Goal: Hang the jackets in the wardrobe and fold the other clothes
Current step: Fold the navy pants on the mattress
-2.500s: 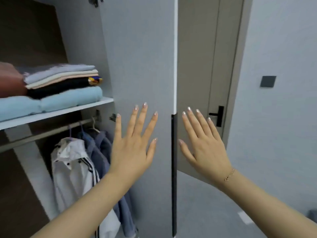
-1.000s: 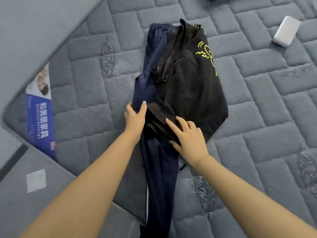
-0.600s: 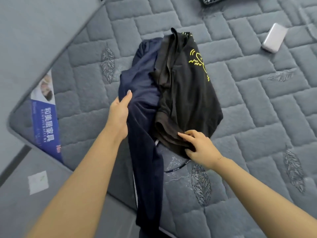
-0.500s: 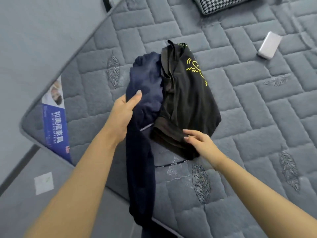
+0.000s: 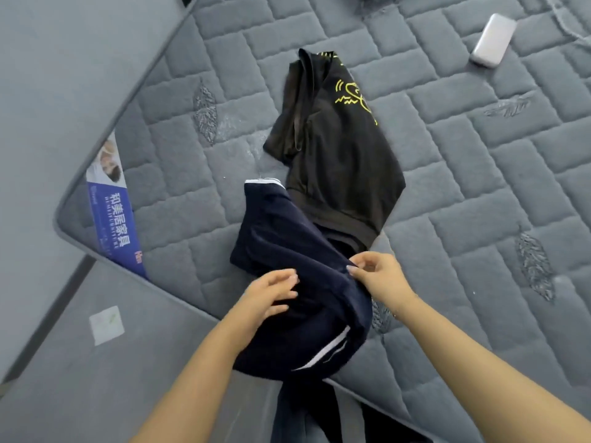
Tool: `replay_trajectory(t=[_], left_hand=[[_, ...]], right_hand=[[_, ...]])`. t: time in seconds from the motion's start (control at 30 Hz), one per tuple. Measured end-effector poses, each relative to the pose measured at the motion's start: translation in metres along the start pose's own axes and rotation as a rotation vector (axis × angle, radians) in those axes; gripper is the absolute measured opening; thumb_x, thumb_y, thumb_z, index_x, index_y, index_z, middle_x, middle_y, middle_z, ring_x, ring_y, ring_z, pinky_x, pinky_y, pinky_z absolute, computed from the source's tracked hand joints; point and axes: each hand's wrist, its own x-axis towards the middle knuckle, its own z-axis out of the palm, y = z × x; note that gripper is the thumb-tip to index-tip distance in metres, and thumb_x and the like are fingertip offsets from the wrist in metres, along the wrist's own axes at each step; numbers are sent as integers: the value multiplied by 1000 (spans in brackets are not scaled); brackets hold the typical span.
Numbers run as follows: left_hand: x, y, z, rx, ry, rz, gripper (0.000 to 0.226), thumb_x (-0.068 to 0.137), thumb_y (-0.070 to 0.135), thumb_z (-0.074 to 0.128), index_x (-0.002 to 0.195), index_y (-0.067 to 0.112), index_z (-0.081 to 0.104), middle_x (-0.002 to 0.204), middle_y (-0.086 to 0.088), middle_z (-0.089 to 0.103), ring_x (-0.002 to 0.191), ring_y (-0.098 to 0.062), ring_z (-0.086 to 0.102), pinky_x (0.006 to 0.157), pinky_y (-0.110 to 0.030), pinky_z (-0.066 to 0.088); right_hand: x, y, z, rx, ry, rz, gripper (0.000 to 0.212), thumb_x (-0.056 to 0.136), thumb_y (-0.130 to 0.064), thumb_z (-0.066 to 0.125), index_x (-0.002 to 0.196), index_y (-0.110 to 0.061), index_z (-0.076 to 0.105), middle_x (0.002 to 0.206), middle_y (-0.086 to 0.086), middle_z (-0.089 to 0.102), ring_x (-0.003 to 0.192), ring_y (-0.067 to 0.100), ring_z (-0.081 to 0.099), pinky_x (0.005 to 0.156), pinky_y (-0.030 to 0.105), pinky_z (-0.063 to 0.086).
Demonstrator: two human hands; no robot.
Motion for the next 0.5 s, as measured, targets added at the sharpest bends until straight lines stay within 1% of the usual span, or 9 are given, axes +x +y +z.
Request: replay_trajectory(t=[0.07, 0.13, 0.2, 0.23, 0.27, 0.33, 0.4, 0.47, 0.5], left_hand=[[20, -10, -10, -305, 264, -67, 50, 92, 33, 65, 135, 14, 48, 123, 0, 63, 107, -16, 63, 91, -33, 50], [40, -13, -13, -415, 391, -111, 66, 88, 42, 69, 141, 15, 40, 130, 0, 55, 115, -18, 54, 96, -37, 46], [56, -11, -6, -508, 349, -85, 67, 89, 41, 68, 144, 17, 39, 136, -1, 55, 119, -20, 55, 91, -35, 49], [63, -10, 1, -532, 306, -43, 64, 91, 35, 67, 145, 18, 39, 134, -2, 58, 115, -18, 59, 85, -30, 51], [67, -6, 10, -505, 260, 6, 58, 92, 29, 67, 143, 19, 42, 127, 0, 63, 106, -12, 64, 77, -25, 53], [73, 2, 32, -352, 153, 92, 40, 91, 21, 69, 129, 21, 55, 106, 8, 71, 83, -2, 69, 62, -17, 52], [73, 6, 54, -197, 59, 133, 25, 90, 18, 70, 113, 24, 64, 92, 11, 74, 81, -1, 70, 62, -15, 52], [72, 9, 66, -65, 57, 157, 16, 91, 19, 68, 104, 29, 67, 93, 12, 73, 87, 2, 68, 67, -12, 51], [70, 9, 70, -26, 79, 175, 13, 93, 20, 65, 101, 30, 68, 94, 14, 72, 87, 5, 67, 67, -9, 49]], right_hand=[[-12, 27, 1, 68, 82, 27, 26, 89, -3, 65, 71, -20, 61, 75, -1, 63, 74, 15, 58, 76, 32, 49], [-24, 52, -2, 179, 194, 95, 19, 91, -1, 60, 77, -14, 61, 78, 2, 63, 74, 17, 57, 69, 33, 48], [-36, 74, -6, 327, 292, 175, 7, 93, -2, 58, 89, -6, 63, 83, 6, 63, 76, 20, 56, 65, 34, 48], [-41, 83, -8, 393, 316, 227, 5, 94, -3, 58, 95, -4, 63, 86, 8, 62, 80, 22, 56, 68, 36, 48], [-47, 92, -9, 445, 328, 274, 5, 94, -4, 58, 97, -4, 63, 88, 10, 62, 83, 23, 57, 73, 38, 49], [-55, 102, -12, 501, 349, 331, 4, 95, -5, 58, 95, -6, 62, 91, 12, 62, 87, 25, 58, 83, 41, 50], [-62, 106, -17, 527, 418, 344, 6, 95, -3, 57, 96, -6, 62, 99, 13, 61, 95, 28, 60, 92, 41, 51], [-68, 105, -22, 482, 478, 309, 13, 95, 0, 55, 105, -3, 62, 107, 11, 62, 109, 32, 59, 100, 43, 48], [-72, 102, -24, 463, 480, 277, 17, 94, 1, 55, 108, -3, 63, 110, 9, 63, 111, 29, 58, 99, 39, 48]])
